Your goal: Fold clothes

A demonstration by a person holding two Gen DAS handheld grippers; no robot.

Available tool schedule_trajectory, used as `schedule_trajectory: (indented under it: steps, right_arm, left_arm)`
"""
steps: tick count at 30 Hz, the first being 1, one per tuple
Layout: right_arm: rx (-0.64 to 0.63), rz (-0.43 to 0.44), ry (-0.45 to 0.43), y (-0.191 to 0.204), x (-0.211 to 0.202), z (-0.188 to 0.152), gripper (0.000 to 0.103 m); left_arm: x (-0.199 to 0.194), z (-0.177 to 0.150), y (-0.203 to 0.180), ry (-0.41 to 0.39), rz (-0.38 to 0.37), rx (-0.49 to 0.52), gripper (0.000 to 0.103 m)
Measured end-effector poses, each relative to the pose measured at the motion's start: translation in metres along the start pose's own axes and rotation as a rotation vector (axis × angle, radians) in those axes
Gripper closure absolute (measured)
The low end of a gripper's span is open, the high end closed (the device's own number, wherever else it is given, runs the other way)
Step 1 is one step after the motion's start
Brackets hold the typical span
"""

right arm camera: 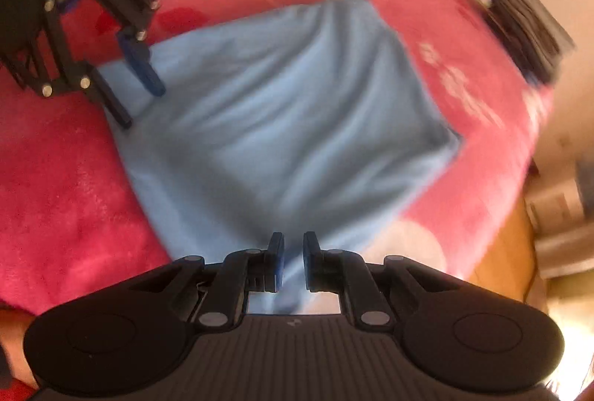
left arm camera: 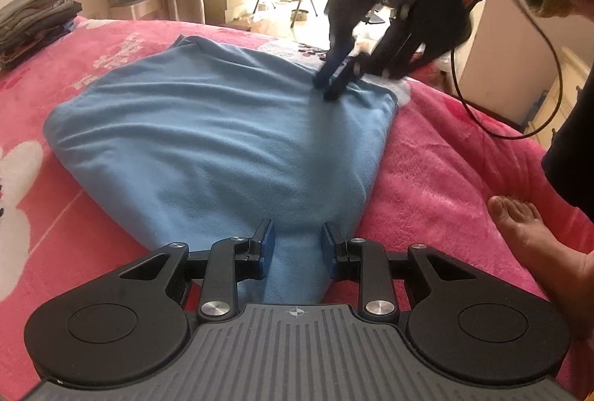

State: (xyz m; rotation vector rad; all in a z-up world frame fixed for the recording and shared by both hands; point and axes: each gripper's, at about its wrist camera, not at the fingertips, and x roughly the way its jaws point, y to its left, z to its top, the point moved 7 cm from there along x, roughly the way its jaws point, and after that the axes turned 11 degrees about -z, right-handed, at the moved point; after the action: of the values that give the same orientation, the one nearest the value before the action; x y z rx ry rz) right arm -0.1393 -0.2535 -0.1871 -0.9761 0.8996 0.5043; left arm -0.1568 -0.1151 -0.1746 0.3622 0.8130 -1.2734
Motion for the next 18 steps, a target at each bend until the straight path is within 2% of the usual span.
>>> schedule_trajectory:
  steps: [3, 5, 7, 11, 13, 15, 18]
  right_arm:
    - [0.059, -0.022, 0.073, -0.022, 0.012, -0.023, 0.093]
    - [0.022, -0.122, 0.123, -0.041, 0.009, -0.032, 0.093]
    - [0.016, -0.151, 0.090, -0.051, 0.002, -0.022, 0.093]
    - [0.063, -0.085, -0.084, -0.043, 0.004, 0.023, 0.093]
    - [0.012, -0.102, -0.055, -0.040, 0.029, 0.020, 0.093]
    - [0.029, -0.151, -0.004, -0.053, 0.043, 0.009, 0.093]
    - [0.074, -0.169, -0.041, -0.068, 0.030, 0.018, 0.094]
  left_arm:
    - [-0.002, -0.001, 0.000, -0.009, 0.002, -0.020, 0.076]
    - [-0.003, -0.002, 0.000, -0.012, 0.001, -0.026, 0.076]
    - [-0.003, -0.004, 0.000, -0.010, -0.002, -0.021, 0.075]
    - [-0.004, -0.006, -0.001, -0.004, -0.005, -0.014, 0.075]
    - [-0.004, -0.007, -0.001, -0.006, -0.005, -0.014, 0.075]
    - [-0.005, -0.008, -0.001, -0.009, -0.005, -0.024, 0.075]
    - [-0.006, -0.010, -0.001, -0.011, -0.010, -0.031, 0.075]
